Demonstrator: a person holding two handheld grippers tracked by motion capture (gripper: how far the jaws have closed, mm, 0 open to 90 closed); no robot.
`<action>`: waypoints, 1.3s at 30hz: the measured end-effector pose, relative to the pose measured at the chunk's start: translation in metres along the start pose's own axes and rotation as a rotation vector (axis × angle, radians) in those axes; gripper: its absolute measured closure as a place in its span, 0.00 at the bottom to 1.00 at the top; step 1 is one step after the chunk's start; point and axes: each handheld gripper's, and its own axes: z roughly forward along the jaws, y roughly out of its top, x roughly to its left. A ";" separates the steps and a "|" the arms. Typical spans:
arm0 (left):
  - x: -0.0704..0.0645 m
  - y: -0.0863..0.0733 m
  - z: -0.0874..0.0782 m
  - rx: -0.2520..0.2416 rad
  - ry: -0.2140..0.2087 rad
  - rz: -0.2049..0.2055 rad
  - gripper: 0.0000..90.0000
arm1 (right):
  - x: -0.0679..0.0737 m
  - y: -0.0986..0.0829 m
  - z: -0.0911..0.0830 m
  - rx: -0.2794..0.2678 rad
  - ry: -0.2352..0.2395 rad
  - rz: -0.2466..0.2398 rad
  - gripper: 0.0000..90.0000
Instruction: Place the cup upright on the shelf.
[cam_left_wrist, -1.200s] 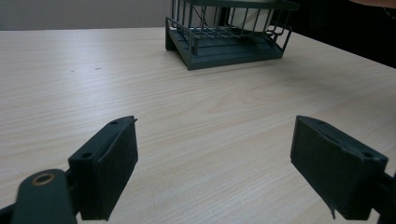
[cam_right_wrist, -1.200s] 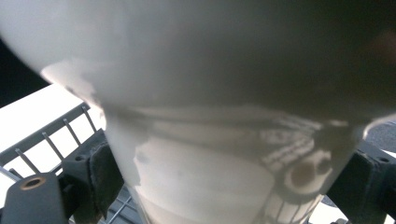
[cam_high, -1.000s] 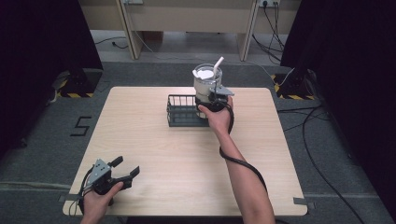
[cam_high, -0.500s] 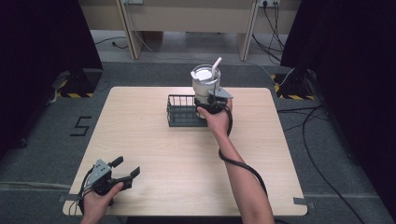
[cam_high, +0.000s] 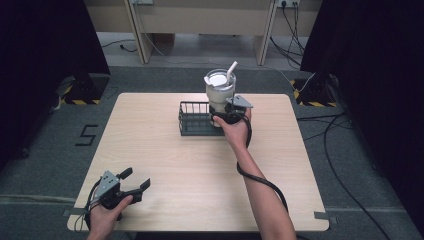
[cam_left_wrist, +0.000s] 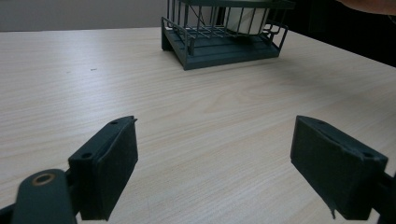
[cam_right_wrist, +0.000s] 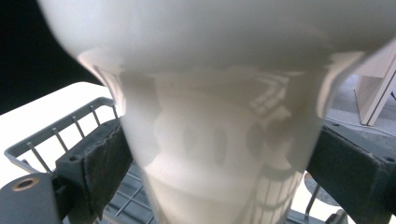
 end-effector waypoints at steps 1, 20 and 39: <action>0.000 0.000 0.000 0.000 0.000 0.000 0.16 | 0.000 0.000 -0.002 0.000 0.001 -0.001 0.11; -0.002 0.000 0.001 -0.001 0.004 0.001 0.16 | -0.008 0.000 -0.050 -0.015 0.014 0.005 0.16; -0.002 -0.001 0.001 0.002 0.010 0.004 0.16 | -0.017 -0.013 -0.089 -0.018 0.015 0.016 0.19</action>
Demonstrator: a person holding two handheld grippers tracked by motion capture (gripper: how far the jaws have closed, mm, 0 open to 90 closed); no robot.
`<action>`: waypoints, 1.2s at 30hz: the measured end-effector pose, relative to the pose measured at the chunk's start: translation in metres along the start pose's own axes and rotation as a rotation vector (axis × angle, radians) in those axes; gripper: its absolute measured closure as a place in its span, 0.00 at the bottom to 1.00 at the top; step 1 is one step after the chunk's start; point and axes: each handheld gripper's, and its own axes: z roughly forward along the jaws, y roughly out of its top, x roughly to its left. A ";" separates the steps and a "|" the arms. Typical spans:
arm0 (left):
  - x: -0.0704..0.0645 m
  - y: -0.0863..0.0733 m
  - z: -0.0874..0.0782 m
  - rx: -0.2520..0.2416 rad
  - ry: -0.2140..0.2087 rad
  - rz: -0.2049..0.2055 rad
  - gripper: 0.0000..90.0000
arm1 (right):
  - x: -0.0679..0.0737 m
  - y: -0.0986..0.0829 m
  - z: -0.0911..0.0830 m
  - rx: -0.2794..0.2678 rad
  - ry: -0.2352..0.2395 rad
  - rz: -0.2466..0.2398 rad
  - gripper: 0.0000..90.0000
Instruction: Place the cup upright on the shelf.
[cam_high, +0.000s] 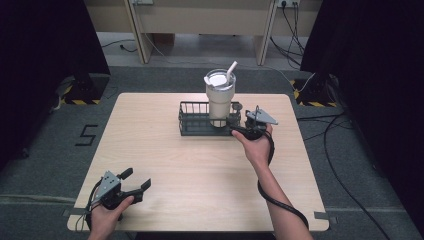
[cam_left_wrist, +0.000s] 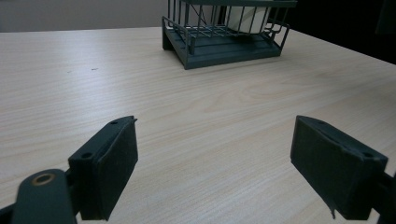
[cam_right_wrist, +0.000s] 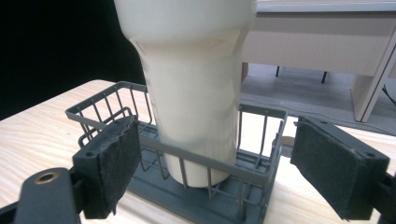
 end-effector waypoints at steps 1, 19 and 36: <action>0.000 0.000 0.000 0.000 0.000 0.001 0.16 | 0.000 -0.001 -0.002 0.000 0.000 0.001 0.19; -0.001 0.000 0.000 0.001 0.007 0.005 0.16 | -0.012 -0.018 -0.042 0.017 -0.017 0.006 0.25; -0.001 0.000 -0.001 0.000 0.011 0.006 0.16 | -0.020 -0.042 -0.075 0.040 -0.039 0.015 0.25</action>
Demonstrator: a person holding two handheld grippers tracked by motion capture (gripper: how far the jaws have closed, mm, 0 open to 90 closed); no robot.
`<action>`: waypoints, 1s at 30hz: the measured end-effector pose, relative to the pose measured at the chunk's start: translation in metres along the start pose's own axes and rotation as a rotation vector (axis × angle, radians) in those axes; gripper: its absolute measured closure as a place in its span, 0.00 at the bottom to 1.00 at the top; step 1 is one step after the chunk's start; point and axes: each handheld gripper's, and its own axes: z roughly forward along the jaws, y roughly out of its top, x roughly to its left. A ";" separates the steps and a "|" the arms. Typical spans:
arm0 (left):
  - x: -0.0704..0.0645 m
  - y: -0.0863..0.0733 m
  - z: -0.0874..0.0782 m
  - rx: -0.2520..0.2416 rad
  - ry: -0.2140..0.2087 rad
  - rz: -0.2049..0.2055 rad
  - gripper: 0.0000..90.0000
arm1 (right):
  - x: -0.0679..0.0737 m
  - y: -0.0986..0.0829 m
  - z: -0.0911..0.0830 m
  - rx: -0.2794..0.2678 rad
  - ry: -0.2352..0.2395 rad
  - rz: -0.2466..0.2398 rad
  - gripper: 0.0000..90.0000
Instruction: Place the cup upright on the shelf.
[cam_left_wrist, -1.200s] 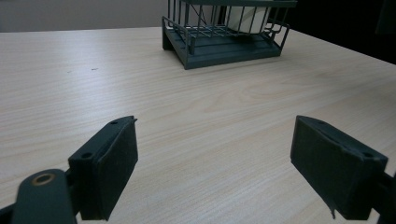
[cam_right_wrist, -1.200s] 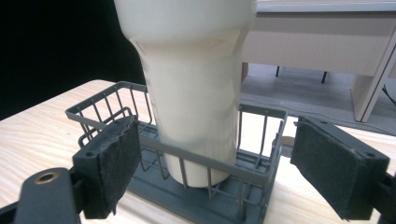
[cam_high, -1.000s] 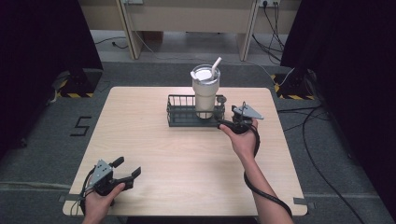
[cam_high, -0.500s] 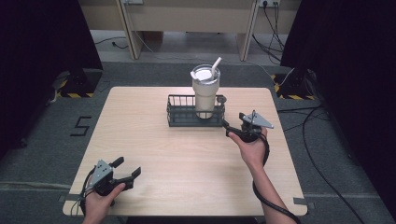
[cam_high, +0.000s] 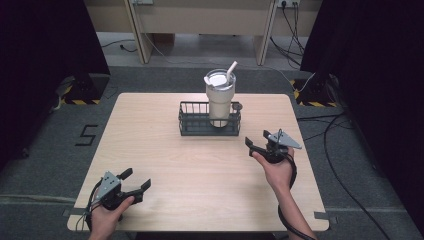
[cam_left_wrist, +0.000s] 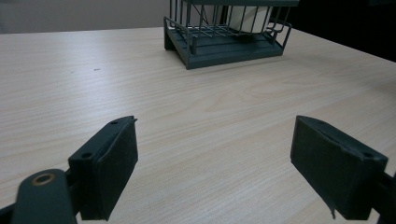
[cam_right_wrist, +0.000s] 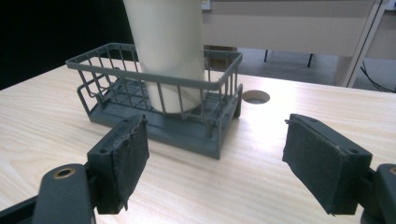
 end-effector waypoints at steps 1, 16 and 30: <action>0.000 0.000 0.000 -0.001 0.001 -0.001 0.16 | 0.000 -0.001 -0.002 0.003 -0.003 -0.001 0.25; 0.000 0.000 0.000 0.000 0.001 -0.001 0.16 | -0.007 -0.023 -0.029 0.004 -0.028 0.012 0.25; 0.000 0.000 0.001 0.001 0.003 0.000 0.16 | -0.017 -0.050 -0.052 0.008 -0.057 0.042 0.24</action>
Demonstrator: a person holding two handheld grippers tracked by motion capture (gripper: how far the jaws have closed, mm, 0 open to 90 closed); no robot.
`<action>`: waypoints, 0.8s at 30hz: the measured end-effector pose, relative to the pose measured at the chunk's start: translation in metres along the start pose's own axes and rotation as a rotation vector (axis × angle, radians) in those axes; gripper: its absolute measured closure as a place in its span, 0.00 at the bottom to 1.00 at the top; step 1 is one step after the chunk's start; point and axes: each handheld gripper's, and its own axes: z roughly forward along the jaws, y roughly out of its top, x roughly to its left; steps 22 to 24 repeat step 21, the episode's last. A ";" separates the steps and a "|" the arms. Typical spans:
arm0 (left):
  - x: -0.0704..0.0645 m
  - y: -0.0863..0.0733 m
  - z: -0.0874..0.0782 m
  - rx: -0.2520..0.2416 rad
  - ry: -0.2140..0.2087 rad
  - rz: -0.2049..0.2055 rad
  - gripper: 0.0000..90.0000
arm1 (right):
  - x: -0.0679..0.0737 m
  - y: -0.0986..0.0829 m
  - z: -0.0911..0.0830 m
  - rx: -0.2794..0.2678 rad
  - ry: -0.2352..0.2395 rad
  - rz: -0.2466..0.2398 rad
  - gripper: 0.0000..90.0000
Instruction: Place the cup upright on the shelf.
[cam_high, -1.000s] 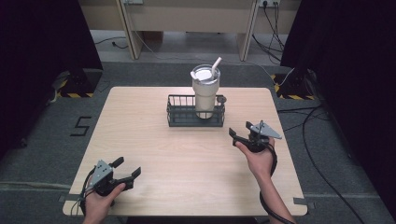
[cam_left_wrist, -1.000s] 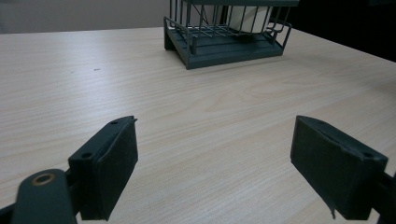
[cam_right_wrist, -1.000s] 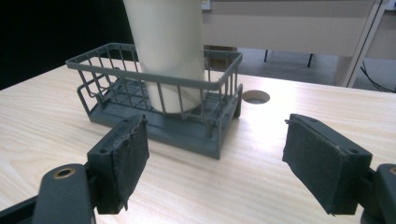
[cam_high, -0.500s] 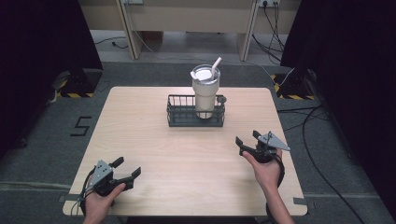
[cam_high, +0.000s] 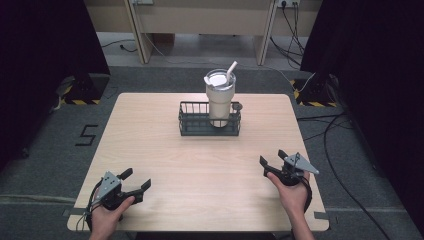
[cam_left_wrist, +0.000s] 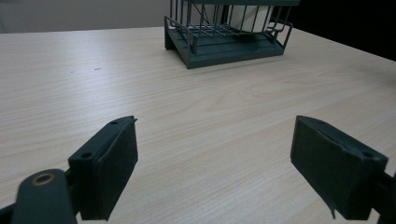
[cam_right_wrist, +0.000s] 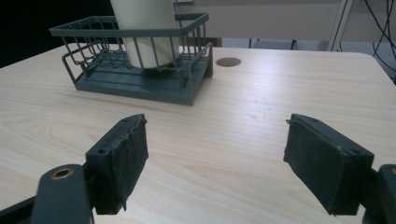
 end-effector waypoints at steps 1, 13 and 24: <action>0.000 0.000 0.000 0.000 0.000 0.000 0.16 | -0.001 -0.001 -0.001 0.000 -0.003 0.000 0.24; 0.000 0.000 0.000 0.001 0.000 0.002 0.16 | -0.006 -0.019 -0.012 -0.012 -0.038 0.000 0.22; 0.000 0.001 0.000 -0.002 -0.001 0.004 0.16 | -0.005 -0.020 -0.013 -0.026 -0.038 -0.006 0.20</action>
